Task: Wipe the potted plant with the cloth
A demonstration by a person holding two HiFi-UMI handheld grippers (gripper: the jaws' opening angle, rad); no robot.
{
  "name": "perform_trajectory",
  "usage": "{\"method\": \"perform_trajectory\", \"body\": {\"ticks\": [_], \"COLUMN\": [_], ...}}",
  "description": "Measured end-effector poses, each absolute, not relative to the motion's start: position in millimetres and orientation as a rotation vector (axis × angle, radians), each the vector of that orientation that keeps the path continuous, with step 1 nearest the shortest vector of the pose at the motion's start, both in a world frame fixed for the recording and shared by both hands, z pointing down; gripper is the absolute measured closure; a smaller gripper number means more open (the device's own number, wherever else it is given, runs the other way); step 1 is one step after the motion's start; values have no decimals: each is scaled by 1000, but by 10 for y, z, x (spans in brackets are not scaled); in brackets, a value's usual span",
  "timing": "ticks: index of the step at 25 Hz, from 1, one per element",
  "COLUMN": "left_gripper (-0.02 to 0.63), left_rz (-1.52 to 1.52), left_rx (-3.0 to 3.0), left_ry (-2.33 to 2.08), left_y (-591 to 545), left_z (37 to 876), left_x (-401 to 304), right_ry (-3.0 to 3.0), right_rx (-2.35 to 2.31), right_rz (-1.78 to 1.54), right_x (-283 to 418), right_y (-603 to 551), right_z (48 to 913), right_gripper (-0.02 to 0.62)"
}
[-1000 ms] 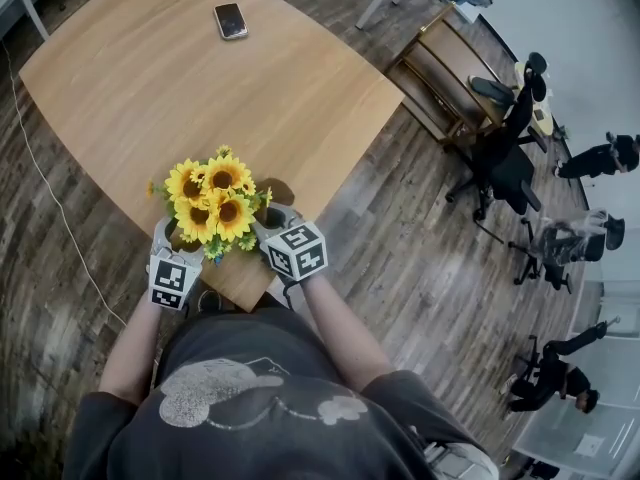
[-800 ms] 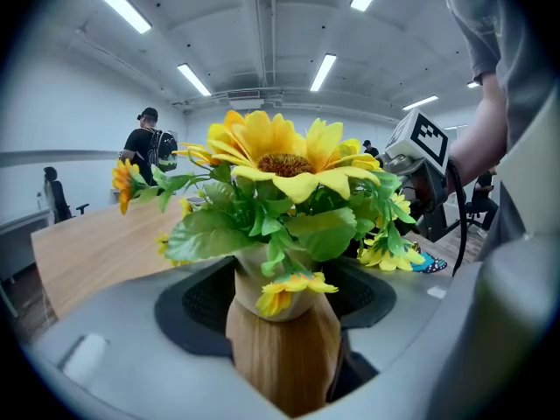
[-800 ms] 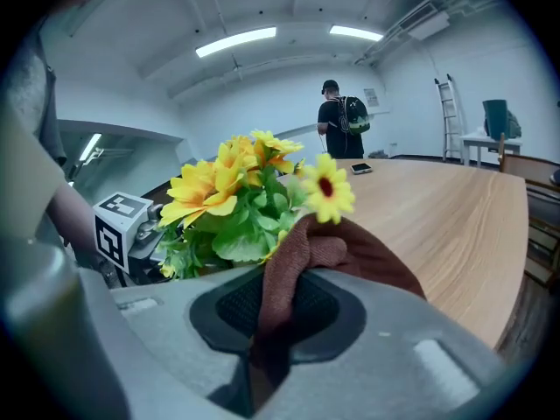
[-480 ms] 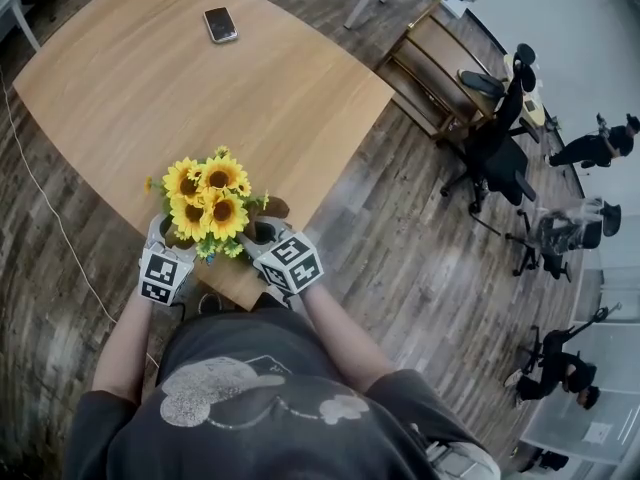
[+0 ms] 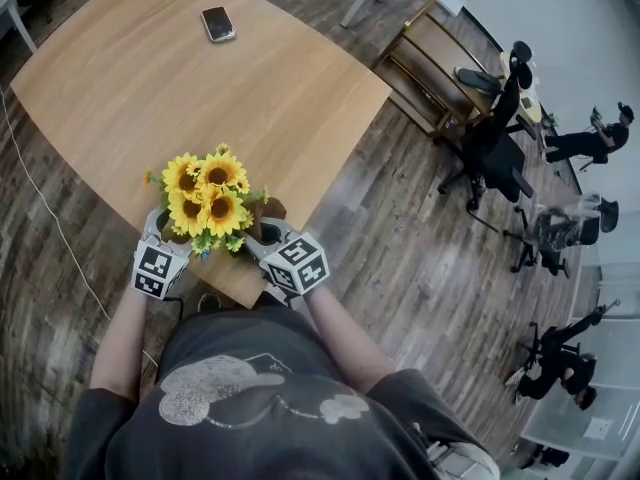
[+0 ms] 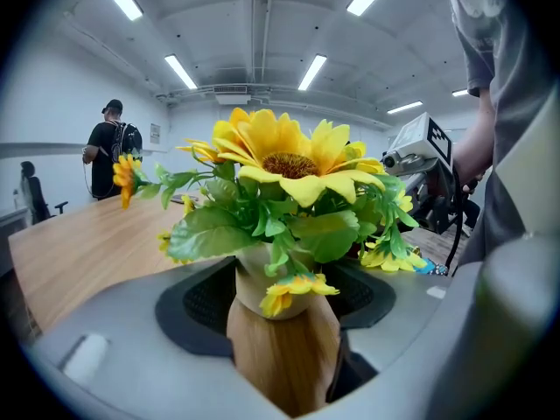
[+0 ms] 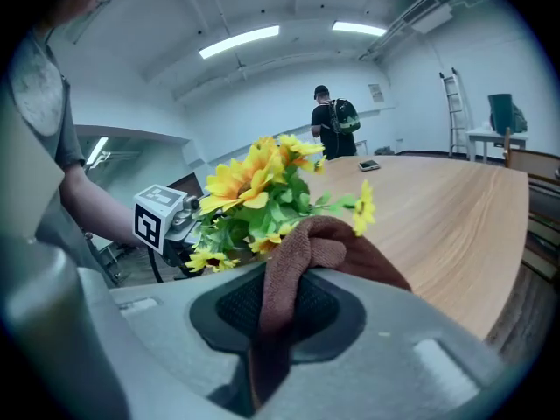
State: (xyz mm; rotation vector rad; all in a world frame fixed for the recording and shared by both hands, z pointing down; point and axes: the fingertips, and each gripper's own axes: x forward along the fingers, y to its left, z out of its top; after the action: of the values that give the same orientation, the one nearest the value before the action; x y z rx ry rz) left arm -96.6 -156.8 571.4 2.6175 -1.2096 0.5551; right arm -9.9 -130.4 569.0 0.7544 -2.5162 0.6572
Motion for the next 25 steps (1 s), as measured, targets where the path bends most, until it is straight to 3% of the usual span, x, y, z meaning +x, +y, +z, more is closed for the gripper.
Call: {"method": "perform_trajectory", "body": {"ticks": [8,16,25], "left_gripper": [304,135,53], "left_rz": [542,548,437], "left_rx": [2578,2561,2483], "left_ry": [-1269,-1311,-1407], "left_y": [-1489,-1312,-1282], "left_z": [5755,5809,5740], "left_x": [-1100,-994,-900], "right_ry": [-2446,-2457,-2539], "right_rx": [915,678,418], "right_rz": [652,529,481], "right_x": [239,-118,-383], "right_y": [-1774,-1533,-1074], "right_z": [5711,5767,5755], "right_gripper": [548,548,548]}}
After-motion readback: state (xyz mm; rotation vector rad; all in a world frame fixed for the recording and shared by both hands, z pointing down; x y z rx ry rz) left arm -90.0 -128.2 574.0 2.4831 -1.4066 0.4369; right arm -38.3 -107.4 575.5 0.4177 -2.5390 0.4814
